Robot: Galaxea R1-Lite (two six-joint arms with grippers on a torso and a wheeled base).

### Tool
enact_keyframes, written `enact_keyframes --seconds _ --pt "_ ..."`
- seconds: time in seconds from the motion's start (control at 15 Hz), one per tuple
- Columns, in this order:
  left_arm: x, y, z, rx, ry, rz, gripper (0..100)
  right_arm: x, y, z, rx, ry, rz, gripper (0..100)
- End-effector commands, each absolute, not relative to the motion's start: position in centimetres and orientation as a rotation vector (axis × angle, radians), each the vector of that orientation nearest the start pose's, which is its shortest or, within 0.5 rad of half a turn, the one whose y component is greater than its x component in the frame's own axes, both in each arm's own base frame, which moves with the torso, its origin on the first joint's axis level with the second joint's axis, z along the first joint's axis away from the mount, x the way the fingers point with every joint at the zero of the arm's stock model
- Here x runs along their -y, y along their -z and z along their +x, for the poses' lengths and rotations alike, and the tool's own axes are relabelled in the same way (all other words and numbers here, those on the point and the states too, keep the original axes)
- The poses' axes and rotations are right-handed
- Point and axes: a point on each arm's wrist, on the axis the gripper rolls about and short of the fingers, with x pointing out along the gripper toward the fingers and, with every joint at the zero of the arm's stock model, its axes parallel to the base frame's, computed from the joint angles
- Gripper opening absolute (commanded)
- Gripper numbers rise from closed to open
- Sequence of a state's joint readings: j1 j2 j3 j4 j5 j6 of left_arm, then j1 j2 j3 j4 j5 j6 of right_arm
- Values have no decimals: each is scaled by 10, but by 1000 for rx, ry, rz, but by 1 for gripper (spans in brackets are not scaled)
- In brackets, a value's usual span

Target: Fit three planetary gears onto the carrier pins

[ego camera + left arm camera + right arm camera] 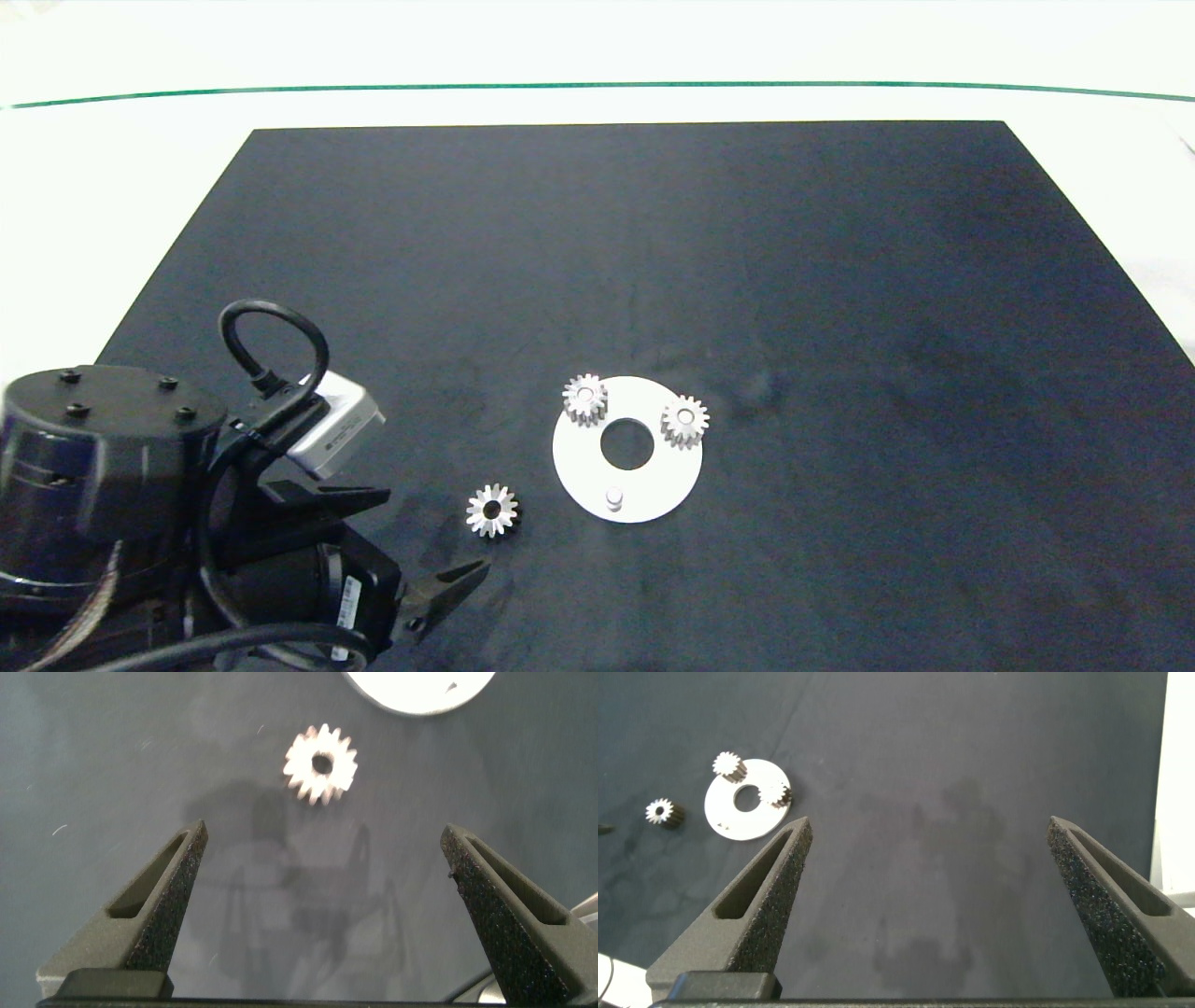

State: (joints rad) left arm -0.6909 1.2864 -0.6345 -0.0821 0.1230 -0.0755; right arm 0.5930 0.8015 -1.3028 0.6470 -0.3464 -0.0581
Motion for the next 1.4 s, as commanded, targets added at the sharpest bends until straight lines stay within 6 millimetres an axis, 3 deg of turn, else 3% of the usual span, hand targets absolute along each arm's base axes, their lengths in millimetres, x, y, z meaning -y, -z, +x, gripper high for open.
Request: enact_keyframes --seconds 0.07,0.8,1.4 --pt "131 -173 160 -577 495 192 100 1 -350 12 -129 -246 -128 100" --pt "172 -140 181 -486 548 354 100 3 -351 9 -113 -260 -135 100" --pt "161 -137 190 -464 525 431 96 5 -352 5 -97 -262 -140 100"
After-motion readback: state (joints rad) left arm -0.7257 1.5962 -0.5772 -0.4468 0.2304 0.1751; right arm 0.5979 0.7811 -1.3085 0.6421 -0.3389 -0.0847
